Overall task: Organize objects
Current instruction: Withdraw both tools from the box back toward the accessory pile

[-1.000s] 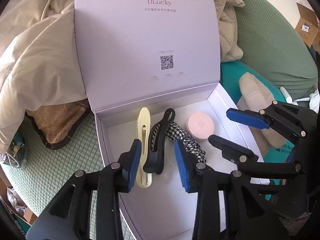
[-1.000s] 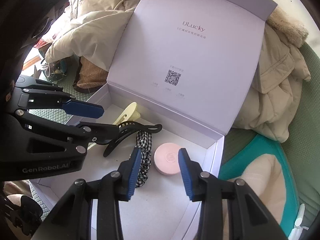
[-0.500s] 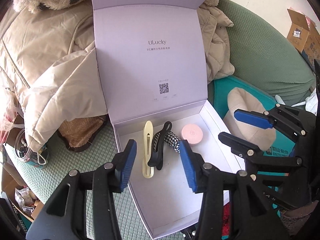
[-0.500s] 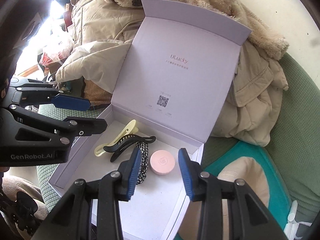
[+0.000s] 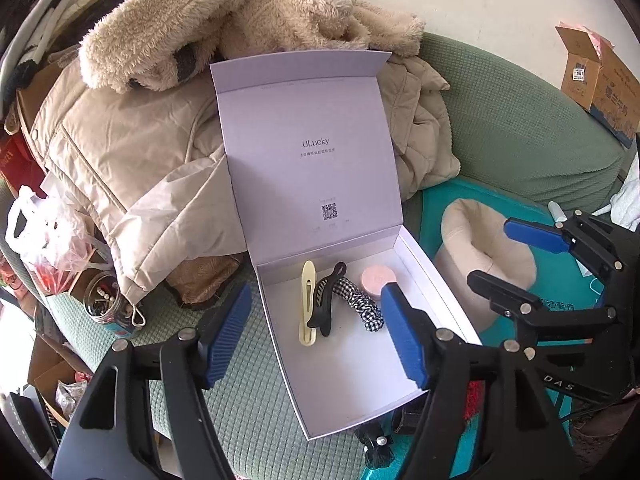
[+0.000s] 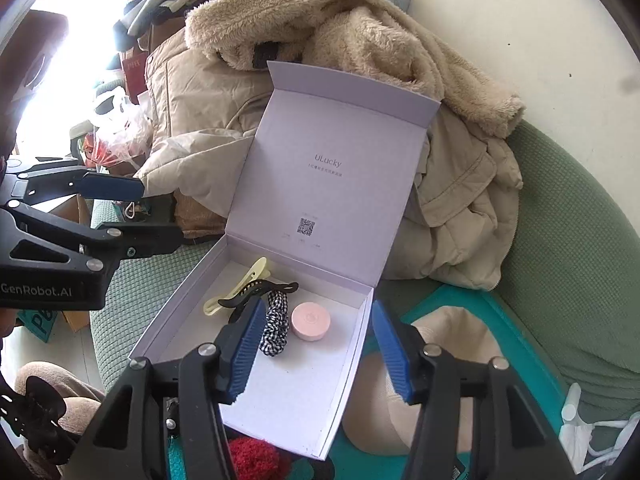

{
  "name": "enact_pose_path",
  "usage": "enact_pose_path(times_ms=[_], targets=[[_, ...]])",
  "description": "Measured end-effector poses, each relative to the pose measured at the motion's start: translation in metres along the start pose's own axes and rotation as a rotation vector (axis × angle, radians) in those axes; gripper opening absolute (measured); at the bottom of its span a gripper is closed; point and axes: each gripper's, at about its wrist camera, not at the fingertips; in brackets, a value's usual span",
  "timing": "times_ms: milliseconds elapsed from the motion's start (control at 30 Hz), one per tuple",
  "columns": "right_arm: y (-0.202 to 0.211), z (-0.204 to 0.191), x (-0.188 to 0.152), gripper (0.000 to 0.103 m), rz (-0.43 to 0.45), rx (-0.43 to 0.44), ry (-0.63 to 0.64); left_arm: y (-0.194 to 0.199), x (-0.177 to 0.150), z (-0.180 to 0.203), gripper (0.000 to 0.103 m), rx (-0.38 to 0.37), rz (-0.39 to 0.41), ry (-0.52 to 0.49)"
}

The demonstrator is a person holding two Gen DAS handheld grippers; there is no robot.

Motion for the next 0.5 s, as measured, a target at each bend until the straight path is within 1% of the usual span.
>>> enact_pose_path(times_ms=[100,200,400,500], targets=[[0.014,0.004,-0.003,0.057,0.009,-0.011,-0.013,0.014,-0.004,0.008,0.069,-0.004,0.008,0.0],[0.03,0.007,-0.007,0.063,0.024,-0.015,-0.018,0.03,-0.009,0.018,0.074,-0.001,0.019,-0.012],[0.058,0.009,-0.018,0.063,0.046,-0.015,-0.029,0.057,-0.021,0.032,0.078,0.029,0.038,-0.018],[0.07,0.007,-0.026,0.063,0.05,-0.018,-0.033,0.065,-0.031,0.036,0.08,0.025,0.035,-0.022]])
Point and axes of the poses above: each gripper's, at about its wrist camera, not at the fingertips, and y roughly against the way its jaws point, z to its right, x to its top, and after that the axes turned 13 degrees about -x, right-handed
